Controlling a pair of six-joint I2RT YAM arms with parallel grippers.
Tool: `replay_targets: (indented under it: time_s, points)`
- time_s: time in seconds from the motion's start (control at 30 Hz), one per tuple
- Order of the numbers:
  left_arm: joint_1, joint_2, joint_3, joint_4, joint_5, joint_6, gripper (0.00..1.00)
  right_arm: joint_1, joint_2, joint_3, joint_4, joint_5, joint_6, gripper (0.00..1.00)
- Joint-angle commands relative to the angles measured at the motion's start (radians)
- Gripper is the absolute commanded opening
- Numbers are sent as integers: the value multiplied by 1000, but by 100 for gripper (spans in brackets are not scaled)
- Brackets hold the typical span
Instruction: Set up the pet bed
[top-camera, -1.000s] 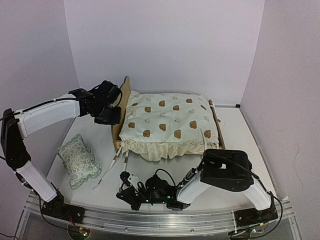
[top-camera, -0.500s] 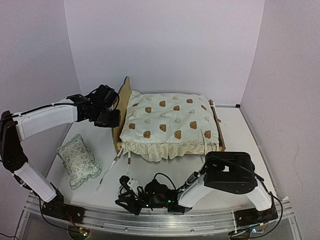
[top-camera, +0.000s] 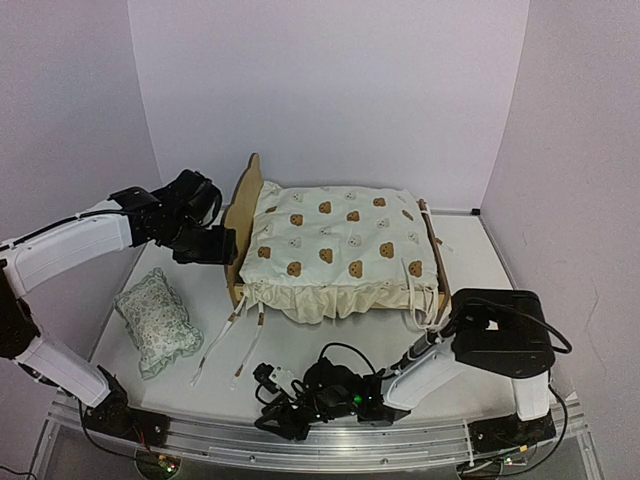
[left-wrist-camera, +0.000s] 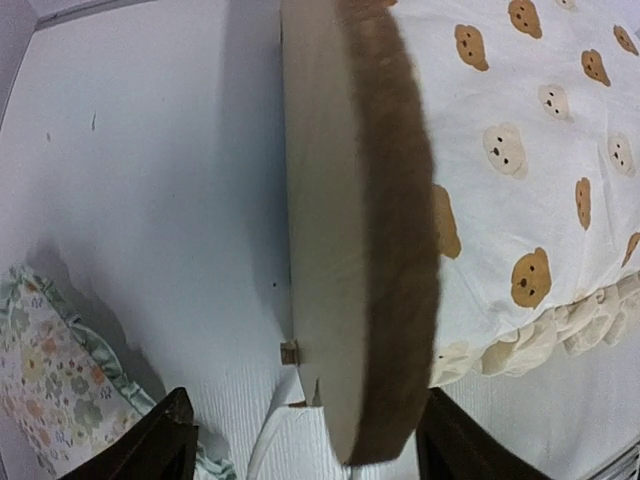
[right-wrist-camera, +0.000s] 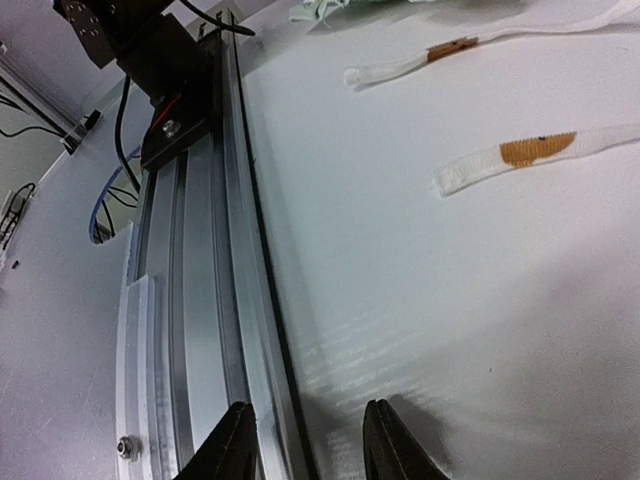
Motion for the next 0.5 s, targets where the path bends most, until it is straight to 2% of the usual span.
replay_targets:
  time_s: [0.0,0.13,0.47]
  points:
    - [-22,-125,-28,-143,-19,-59,84,1,-101,-20,-173,-5,-36,41]
    - [-53,-199,-102,-204,-18,-137,87,2,-147,-59,-182,84,-37,45]
    - [-175,-212,-212,-253,15,-263,74,1,-286,-105,-339,320,-51,53]
